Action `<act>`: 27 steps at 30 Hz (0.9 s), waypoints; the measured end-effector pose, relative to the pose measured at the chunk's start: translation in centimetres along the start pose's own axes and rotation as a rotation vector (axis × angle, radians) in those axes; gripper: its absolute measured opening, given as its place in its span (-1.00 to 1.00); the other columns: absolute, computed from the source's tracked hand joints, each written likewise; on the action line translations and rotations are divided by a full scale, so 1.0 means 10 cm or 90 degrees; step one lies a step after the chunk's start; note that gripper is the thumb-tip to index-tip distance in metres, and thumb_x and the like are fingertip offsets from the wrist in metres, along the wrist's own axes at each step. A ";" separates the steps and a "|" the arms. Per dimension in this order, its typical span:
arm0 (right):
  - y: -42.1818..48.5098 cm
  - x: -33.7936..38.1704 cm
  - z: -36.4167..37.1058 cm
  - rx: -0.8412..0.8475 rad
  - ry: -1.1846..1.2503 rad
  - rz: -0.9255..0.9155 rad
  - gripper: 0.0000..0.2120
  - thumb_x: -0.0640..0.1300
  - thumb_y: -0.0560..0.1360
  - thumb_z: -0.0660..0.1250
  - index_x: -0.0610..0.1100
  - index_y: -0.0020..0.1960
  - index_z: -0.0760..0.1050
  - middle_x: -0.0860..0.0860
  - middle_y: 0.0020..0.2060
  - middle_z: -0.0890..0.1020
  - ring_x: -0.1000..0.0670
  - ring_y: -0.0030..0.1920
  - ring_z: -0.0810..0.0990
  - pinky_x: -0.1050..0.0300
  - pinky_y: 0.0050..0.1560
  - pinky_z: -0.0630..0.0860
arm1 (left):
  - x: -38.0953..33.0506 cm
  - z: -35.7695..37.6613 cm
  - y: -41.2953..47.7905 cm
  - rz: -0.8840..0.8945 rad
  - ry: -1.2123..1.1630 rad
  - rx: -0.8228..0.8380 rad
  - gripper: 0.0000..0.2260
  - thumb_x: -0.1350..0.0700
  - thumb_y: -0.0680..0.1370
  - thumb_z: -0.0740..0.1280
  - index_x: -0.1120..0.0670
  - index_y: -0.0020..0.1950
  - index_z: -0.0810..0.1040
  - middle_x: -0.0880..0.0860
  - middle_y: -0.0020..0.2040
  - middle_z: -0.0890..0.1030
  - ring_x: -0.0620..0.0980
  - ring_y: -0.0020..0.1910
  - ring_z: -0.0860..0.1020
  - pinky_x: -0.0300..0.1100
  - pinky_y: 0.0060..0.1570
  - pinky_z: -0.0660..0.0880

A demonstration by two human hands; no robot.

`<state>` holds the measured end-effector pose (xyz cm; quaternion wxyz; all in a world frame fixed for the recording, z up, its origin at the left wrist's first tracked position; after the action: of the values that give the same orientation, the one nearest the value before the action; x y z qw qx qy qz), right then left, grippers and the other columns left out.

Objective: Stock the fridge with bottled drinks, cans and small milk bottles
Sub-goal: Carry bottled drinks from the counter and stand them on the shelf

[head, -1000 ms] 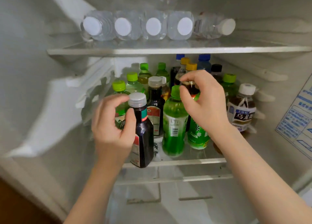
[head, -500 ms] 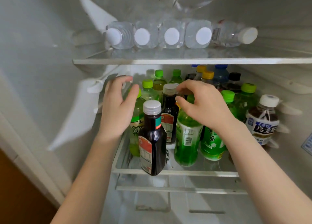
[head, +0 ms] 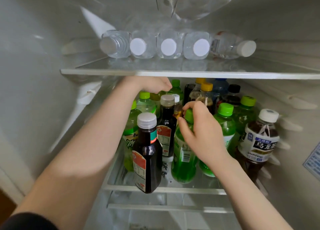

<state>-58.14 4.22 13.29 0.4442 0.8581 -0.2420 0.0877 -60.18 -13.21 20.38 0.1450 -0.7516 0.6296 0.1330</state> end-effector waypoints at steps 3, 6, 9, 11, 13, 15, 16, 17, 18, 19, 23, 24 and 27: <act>0.02 -0.02 -0.01 0.016 0.013 0.000 -0.79 -0.06 0.52 0.28 -0.11 0.12 0.41 0.05 -0.11 0.51 0.13 -0.24 0.44 0.26 -0.32 0.38 | -0.02 0.02 0.24 -0.021 0.084 0.025 -0.81 0.24 0.61 0.13 0.00 -0.16 0.29 0.11 -0.13 0.30 -0.11 -0.34 0.19 -0.27 -0.36 0.12; 0.05 -0.02 0.00 0.032 0.035 -0.004 -0.79 -0.06 0.52 0.28 -0.10 0.11 0.42 0.07 -0.12 0.51 0.13 -0.21 0.46 0.19 -0.25 0.41 | 0.00 0.02 0.40 -0.044 0.121 0.032 -0.91 0.22 0.60 0.17 0.06 0.07 0.34 0.15 -0.04 0.36 -0.07 -0.35 0.27 -0.26 -0.38 0.21; 0.07 -0.05 -0.01 0.042 0.073 -0.010 -0.81 -0.07 0.51 0.30 -0.08 0.09 0.42 0.18 -0.23 0.43 0.27 -0.35 0.34 0.37 -0.33 0.29 | 0.00 0.05 0.49 -0.061 0.136 0.056 -0.68 0.14 0.60 0.22 0.00 0.35 0.37 0.09 0.09 0.47 -0.04 -0.16 0.43 -0.24 -0.39 0.34; 0.05 -0.07 -0.01 0.046 0.097 -0.007 -0.82 -0.08 0.51 0.31 -0.06 0.08 0.41 0.21 -0.29 0.38 0.31 -0.38 0.32 0.39 -0.33 0.26 | -0.03 0.09 0.56 -0.048 0.166 0.071 -0.67 0.05 0.59 0.26 0.06 0.35 0.42 0.02 0.00 0.49 -0.06 -0.27 0.43 -0.26 -0.48 0.33; 0.04 -0.08 -0.01 0.044 0.110 -0.007 -0.82 -0.08 0.51 0.31 -0.06 0.08 0.41 0.23 -0.30 0.36 0.32 -0.37 0.33 0.40 -0.32 0.27 | -0.06 0.14 0.66 -0.026 0.188 0.082 -0.66 0.02 0.56 0.31 0.08 0.30 0.48 -0.01 -0.10 0.50 -0.11 -0.38 0.39 -0.30 -0.54 0.29; 0.02 -0.10 -0.02 0.039 0.118 -0.010 -0.83 -0.09 0.51 0.32 -0.07 0.07 0.41 0.24 -0.30 0.35 0.33 -0.36 0.35 0.40 -0.32 0.28 | -0.09 0.19 0.75 0.007 0.206 0.085 -0.67 0.05 0.53 0.36 0.18 0.24 0.54 0.02 -0.09 0.52 -0.10 -0.32 0.42 -0.38 -0.49 0.33; 0.02 -0.10 -0.03 0.036 0.122 -0.011 -0.83 -0.09 0.51 0.32 -0.07 0.07 0.41 0.25 -0.30 0.35 0.33 -0.34 0.37 0.40 -0.31 0.29 | -0.11 0.21 0.78 0.025 0.219 0.089 -0.69 0.08 0.52 0.38 0.23 0.18 0.57 0.02 -0.12 0.53 -0.10 -0.28 0.43 -0.46 -0.48 0.31; 0.01 -0.12 -0.04 0.033 0.127 -0.011 -0.83 -0.09 0.51 0.32 -0.07 0.06 0.41 0.25 -0.30 0.36 0.34 -0.33 0.38 0.41 -0.30 0.29 | -0.12 0.23 0.80 0.038 0.232 0.098 -0.73 0.12 0.51 0.38 0.26 0.13 0.58 0.00 -0.18 0.52 -0.12 -0.28 0.42 -0.51 -0.48 0.30; 0.01 -0.13 -0.05 0.029 0.132 -0.011 -0.83 -0.09 0.51 0.32 -0.07 0.06 0.41 0.24 -0.29 0.36 0.34 -0.32 0.39 0.41 -0.30 0.29 | -0.13 0.24 0.83 0.044 0.242 0.108 -0.76 0.14 0.51 0.38 0.27 0.09 0.59 -0.02 -0.21 0.52 -0.14 -0.29 0.41 -0.53 -0.48 0.30; 0.00 -0.15 -0.06 0.025 0.135 -0.011 -0.83 -0.09 0.51 0.32 -0.07 0.06 0.41 0.24 -0.28 0.37 0.33 -0.33 0.39 0.41 -0.30 0.29 | -0.11 0.24 0.86 0.043 0.247 0.116 -0.78 0.17 0.51 0.38 0.27 0.09 0.59 -0.02 -0.20 0.52 -0.13 -0.28 0.43 -0.53 -0.46 0.30; -0.01 -0.17 -0.08 0.018 0.139 -0.018 -0.84 -0.10 0.51 0.32 -0.09 0.06 0.41 0.25 -0.28 0.36 0.31 -0.34 0.34 0.40 -0.28 0.29 | 0.12 0.18 0.87 0.004 0.228 0.133 -0.80 0.30 0.55 0.25 0.20 0.12 0.59 0.16 -0.04 0.58 0.08 -0.12 0.43 -0.20 -0.25 0.35; 0.00 -0.16 -0.07 0.018 0.138 -0.021 -0.84 -0.10 0.51 0.32 -0.09 0.06 0.41 0.25 -0.28 0.35 0.31 -0.33 0.35 0.40 -0.28 0.29 | 0.18 0.17 0.85 -0.004 0.222 0.137 -0.80 0.31 0.55 0.22 0.20 0.08 0.60 0.20 -0.05 0.57 0.10 -0.13 0.42 -0.12 -0.23 0.32; 0.01 -0.13 -0.05 0.015 0.131 -0.030 -0.83 -0.11 0.51 0.32 -0.10 0.06 0.42 0.27 -0.31 0.32 0.33 -0.33 0.36 0.43 -0.28 0.30 | 0.32 0.12 0.76 -0.039 0.211 0.125 -0.78 0.34 0.55 0.19 0.29 0.10 0.59 0.21 -0.14 0.54 0.07 -0.28 0.46 -0.15 -0.32 0.40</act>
<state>-59.27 5.02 13.19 0.4586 0.8551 -0.1739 0.1680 -67.19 -16.87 17.67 0.1160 -0.7644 0.6315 -0.0588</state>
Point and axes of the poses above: each hand's wrist, its own y-axis towards the middle knuckle, its own z-axis out of the palm, x = y × z, the point moved 4 cm from there along y, towards the middle knuckle
